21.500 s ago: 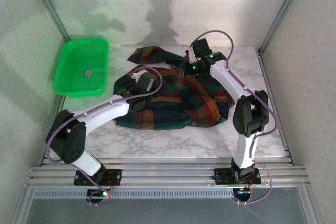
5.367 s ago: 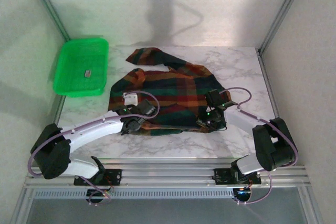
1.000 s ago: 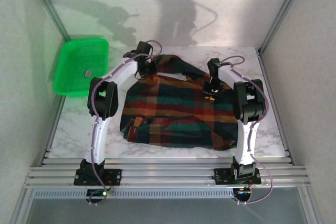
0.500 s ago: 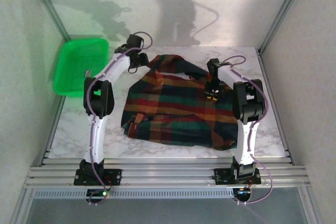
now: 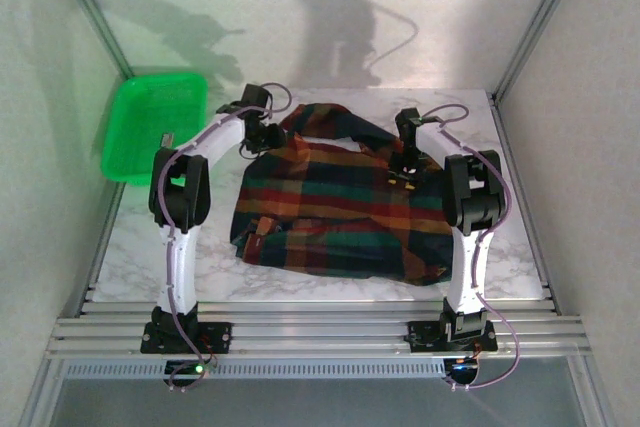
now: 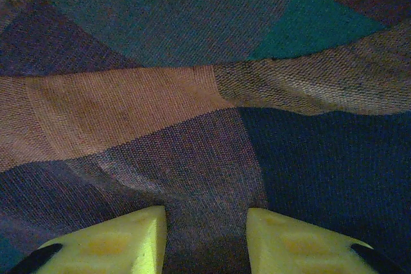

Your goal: Fold and stack the long sleeve shirts

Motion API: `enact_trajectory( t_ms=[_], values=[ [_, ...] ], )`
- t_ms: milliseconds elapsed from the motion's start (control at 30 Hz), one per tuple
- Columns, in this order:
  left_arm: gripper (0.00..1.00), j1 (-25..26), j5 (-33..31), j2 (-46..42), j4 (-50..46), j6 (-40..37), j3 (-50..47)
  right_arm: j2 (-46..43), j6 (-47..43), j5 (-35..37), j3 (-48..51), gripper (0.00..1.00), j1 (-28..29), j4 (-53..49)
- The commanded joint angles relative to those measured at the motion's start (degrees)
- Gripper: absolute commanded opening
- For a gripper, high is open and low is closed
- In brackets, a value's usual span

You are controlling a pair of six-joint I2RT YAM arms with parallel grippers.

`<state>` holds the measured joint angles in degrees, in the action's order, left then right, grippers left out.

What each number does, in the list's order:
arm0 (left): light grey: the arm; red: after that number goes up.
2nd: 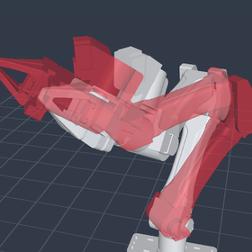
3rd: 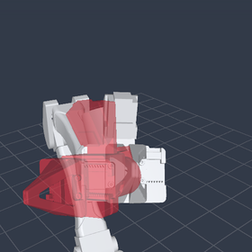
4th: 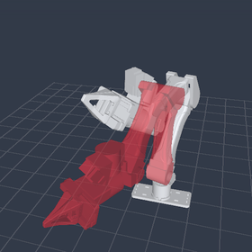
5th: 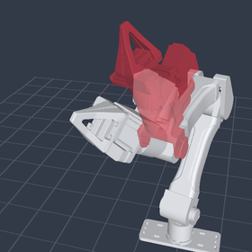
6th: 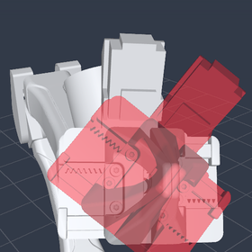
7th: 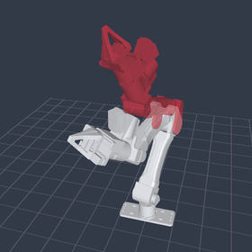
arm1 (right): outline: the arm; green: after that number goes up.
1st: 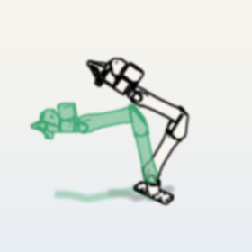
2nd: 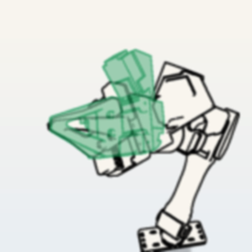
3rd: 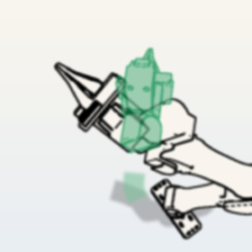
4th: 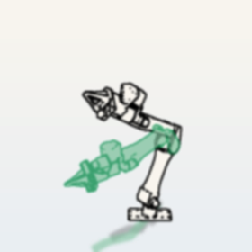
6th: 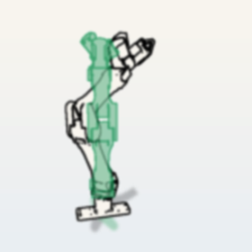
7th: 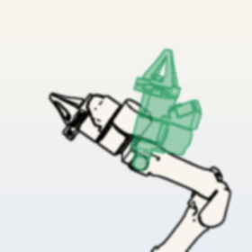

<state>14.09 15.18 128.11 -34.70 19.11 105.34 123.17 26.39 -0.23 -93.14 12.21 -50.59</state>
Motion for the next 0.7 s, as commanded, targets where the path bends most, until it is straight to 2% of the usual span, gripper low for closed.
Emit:
enact_trajectory(
  t_ms=[0, 133, 200, 367, 433, 567, 667],
  values=[
    [0.49, 1.21, 1.16, 3.5, -1.48, -2.96, 3.62, 1.78, -0.75, -0.82, -1.64, 0.38, 0.1, -1.24],
    [0.49, 2.73, -4.79, 7.47, -3.71, -2.9, 7.83, 2.12, -0.85, -0.74, -2.12, 0.38, 0.1, -1.7],
    [0.47, 3.29, -10.5, 9.13, -4.58, -2.31, 9.07, 2.29, -0.65, -0.82, -2.22, 0.38, 0.1, -1.71],
    [0.45, 3.67, -19.37, 10.48, -3.89, -0.35, 8.53, 2.59, -0.61, -0.65, -2.65, 0.36, 0.1, -2.14],
    [0.38, 3.58, -21.63, 10.82, -3.79, 0.02, 7.97, 2.61, -0.56, -0.35, -2.72, 0.35, 0.1, -2.23],
    [0.15, 2.44, -26.42, 10.57, -4.03, 1.21, 6.07, 2.77, -0.23, -0.04, -2.75, 0.31, 0.1, -2.32],
    [0.05, 0.93, -27.53, 7.91, -1.59, 2.11, 2.24, 2.78, -0.06, 0.36, -2.57, 0.29, 0.1, -2.18]
  ],
)
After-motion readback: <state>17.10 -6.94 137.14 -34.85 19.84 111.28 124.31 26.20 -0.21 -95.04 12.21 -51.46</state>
